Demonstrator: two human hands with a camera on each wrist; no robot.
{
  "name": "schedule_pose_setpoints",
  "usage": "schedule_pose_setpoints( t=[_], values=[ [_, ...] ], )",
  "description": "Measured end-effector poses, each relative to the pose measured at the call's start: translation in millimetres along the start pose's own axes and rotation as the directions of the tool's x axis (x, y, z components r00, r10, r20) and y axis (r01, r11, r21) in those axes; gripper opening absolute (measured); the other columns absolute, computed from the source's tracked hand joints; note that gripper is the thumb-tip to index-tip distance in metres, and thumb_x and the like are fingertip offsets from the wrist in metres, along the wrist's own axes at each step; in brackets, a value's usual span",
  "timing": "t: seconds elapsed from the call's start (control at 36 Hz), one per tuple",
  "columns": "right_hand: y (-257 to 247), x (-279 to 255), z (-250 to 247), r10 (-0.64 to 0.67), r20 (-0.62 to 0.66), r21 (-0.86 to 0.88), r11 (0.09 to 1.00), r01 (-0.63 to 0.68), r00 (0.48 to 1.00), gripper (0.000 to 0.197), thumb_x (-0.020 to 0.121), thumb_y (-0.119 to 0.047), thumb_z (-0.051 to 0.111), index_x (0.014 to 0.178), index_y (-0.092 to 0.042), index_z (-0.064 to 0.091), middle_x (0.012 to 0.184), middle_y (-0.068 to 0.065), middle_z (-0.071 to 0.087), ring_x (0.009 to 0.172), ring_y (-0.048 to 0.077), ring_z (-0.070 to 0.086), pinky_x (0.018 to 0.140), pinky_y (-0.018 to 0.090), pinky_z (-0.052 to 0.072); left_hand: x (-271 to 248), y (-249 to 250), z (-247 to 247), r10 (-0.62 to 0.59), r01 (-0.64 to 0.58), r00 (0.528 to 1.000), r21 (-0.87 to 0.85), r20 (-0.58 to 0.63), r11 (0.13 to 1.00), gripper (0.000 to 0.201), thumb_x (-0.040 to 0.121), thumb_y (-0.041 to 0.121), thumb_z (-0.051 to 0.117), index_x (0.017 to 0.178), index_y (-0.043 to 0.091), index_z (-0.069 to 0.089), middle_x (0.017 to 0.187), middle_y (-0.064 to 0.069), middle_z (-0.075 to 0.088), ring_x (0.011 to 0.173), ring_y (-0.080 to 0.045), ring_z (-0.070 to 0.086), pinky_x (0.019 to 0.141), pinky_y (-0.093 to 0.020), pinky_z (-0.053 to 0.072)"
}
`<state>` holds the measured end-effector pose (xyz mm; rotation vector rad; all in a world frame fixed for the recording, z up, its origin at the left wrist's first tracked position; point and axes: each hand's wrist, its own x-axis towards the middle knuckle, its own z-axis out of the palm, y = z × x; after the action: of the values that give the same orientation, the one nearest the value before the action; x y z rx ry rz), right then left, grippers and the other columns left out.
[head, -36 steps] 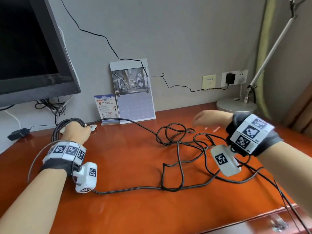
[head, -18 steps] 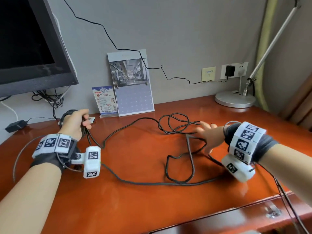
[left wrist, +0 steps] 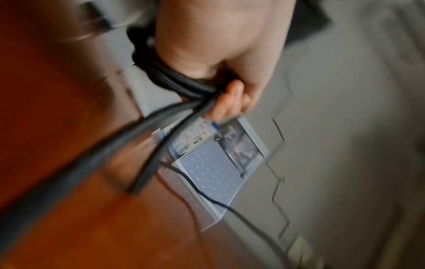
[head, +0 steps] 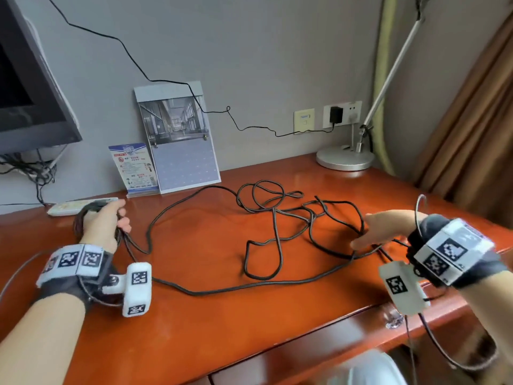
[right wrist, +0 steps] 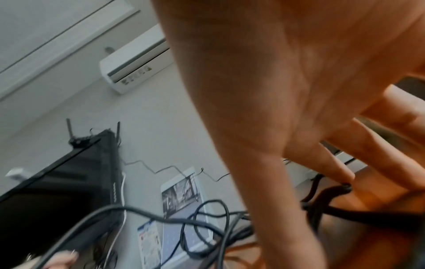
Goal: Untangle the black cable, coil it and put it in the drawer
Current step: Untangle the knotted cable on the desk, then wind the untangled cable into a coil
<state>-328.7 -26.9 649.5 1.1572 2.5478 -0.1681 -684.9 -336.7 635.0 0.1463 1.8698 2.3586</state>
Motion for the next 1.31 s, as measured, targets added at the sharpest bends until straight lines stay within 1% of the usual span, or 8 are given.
schedule_pose_setpoints(
  t=[0.08,0.19,0.39,0.56,0.69,0.81,0.94,1.31],
  values=[
    [3,6,13,-0.006,-0.007,-0.08,0.997,0.006,1.0,0.071,0.075,-0.047,0.071,0.128,-0.009,0.043,0.116,0.008,0.063,0.096,0.022,0.061,0.076,0.028,0.048,-30,5,24,0.035,-0.231,0.928,0.501,0.37,0.834,0.017,0.091,0.008,0.058,0.075,0.011,0.053,0.046,0.004,0.041,0.033,-0.01,0.029,0.036,-0.014,0.025],
    [5,11,19,-0.056,0.003,-0.035,0.998,0.056,0.998,0.071,0.079,-0.031,0.071,0.133,-0.006,0.033,0.105,0.007,0.058,0.084,0.02,0.052,0.061,0.024,0.043,-78,7,51,-0.158,-0.638,0.669,0.67,0.727,0.379,0.013,0.077,0.022,0.074,0.078,0.015,0.064,0.05,0.009,0.051,0.039,-0.006,0.045,0.04,-0.019,0.036],
    [16,20,2,-0.095,-0.088,-0.106,0.991,0.086,0.991,0.038,0.086,-0.002,0.052,0.123,-0.008,0.059,0.103,0.004,0.067,0.084,0.017,0.062,0.064,0.014,0.045,-122,-13,75,-0.64,-0.836,0.408,0.548,0.651,0.025,0.044,0.068,0.052,0.074,0.094,0.019,0.061,0.071,0.011,0.055,0.057,-0.003,0.048,0.057,-0.017,0.037],
    [61,48,-36,0.062,-0.733,0.318,0.911,0.261,0.678,0.029,0.074,0.012,0.051,0.088,-0.004,0.071,0.098,0.025,0.06,0.097,0.041,0.058,0.084,0.036,0.043,-117,-11,74,-0.618,-0.859,0.472,0.485,0.629,-0.163,0.048,0.067,0.061,0.071,0.072,0.017,0.054,0.063,0.007,0.051,0.053,-0.009,0.043,0.052,-0.023,0.033],
    [82,44,-82,0.371,-0.838,0.533,0.715,0.452,0.401,0.039,0.069,0.001,0.038,0.098,-0.001,0.064,0.1,0.023,0.051,0.094,0.03,0.049,0.076,0.025,0.035,-97,3,72,-0.448,-0.787,0.612,0.557,0.652,-0.264,0.056,0.069,0.079,0.054,0.066,0.024,0.047,0.062,0.01,0.048,0.055,-0.01,0.045,0.056,-0.026,0.035],
    [79,55,-92,0.377,-0.657,0.72,0.57,0.396,0.652,0.048,0.08,0.006,0.047,0.124,-0.011,0.049,0.116,0.011,0.038,0.098,0.021,0.04,0.06,0.007,0.038,-107,6,77,-0.45,-0.825,0.525,0.562,0.722,-0.061,0.078,0.047,0.095,0.039,0.074,0.023,0.053,0.066,0.008,0.052,0.06,-0.009,0.05,0.062,-0.025,0.04],
    [70,60,-52,0.201,-0.357,0.348,0.935,-0.07,0.912,0.074,0.075,-0.004,0.061,0.141,-0.02,0.032,0.134,0.021,0.036,0.123,0.039,0.041,0.103,0.041,0.037,-142,-16,80,-0.56,-0.904,0.417,0.392,0.716,-0.172,0.089,0.041,0.096,0.046,0.088,0.022,0.06,0.085,0.002,0.067,0.078,-0.016,0.063,0.071,-0.031,0.049],
    [-7,15,6,-0.403,-0.15,-0.019,0.914,0.404,0.903,0.08,0.086,-0.007,0.053,0.151,-0.018,0.007,0.157,0.001,0.004,0.144,0.022,0.009,0.115,0.036,0.022,-151,-17,85,-0.487,-0.862,0.498,0.348,0.718,-0.368,0.044,0.086,0.055,0.049,0.066,0.019,0.034,0.065,0.005,0.038,0.056,-0.013,0.036,0.052,-0.026,0.033]
  ],
)
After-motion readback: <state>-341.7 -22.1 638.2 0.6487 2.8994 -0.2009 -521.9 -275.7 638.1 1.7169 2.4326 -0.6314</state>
